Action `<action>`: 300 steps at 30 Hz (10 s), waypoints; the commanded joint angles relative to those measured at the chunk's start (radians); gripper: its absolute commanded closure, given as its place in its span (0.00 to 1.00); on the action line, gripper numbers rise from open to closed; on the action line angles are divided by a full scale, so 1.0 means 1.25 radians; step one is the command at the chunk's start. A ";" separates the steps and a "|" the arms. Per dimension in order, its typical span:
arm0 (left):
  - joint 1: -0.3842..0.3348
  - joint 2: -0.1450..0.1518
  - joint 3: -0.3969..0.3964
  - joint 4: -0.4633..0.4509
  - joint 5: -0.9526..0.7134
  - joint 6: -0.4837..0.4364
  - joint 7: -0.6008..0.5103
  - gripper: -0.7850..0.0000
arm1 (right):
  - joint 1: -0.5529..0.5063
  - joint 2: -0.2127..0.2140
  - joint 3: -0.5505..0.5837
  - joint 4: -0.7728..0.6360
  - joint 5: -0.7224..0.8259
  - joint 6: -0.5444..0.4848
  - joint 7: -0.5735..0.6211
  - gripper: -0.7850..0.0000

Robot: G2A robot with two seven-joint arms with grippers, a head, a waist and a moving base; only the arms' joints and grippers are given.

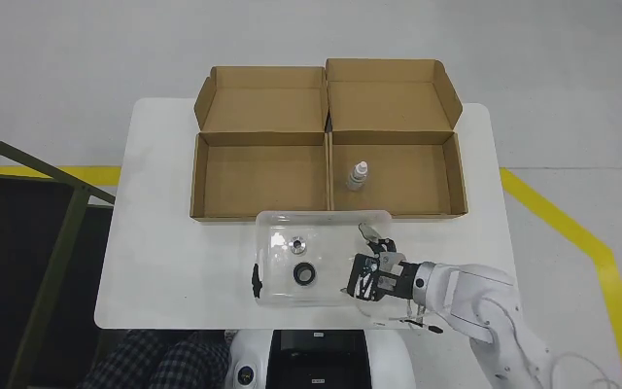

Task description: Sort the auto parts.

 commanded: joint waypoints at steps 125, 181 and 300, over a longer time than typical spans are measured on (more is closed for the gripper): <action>0.000 0.000 0.000 0.000 0.000 0.000 0.000 0.00 | 0.050 0.009 0.124 -0.082 0.362 0.253 -0.453 1.00; 0.000 0.000 0.000 0.000 0.000 0.000 0.000 0.00 | 0.197 0.012 0.071 0.310 0.214 0.260 -0.183 1.00; 0.000 0.000 0.000 0.000 0.000 0.000 0.000 0.00 | 0.246 -0.009 -0.325 0.199 0.017 0.024 -0.045 0.37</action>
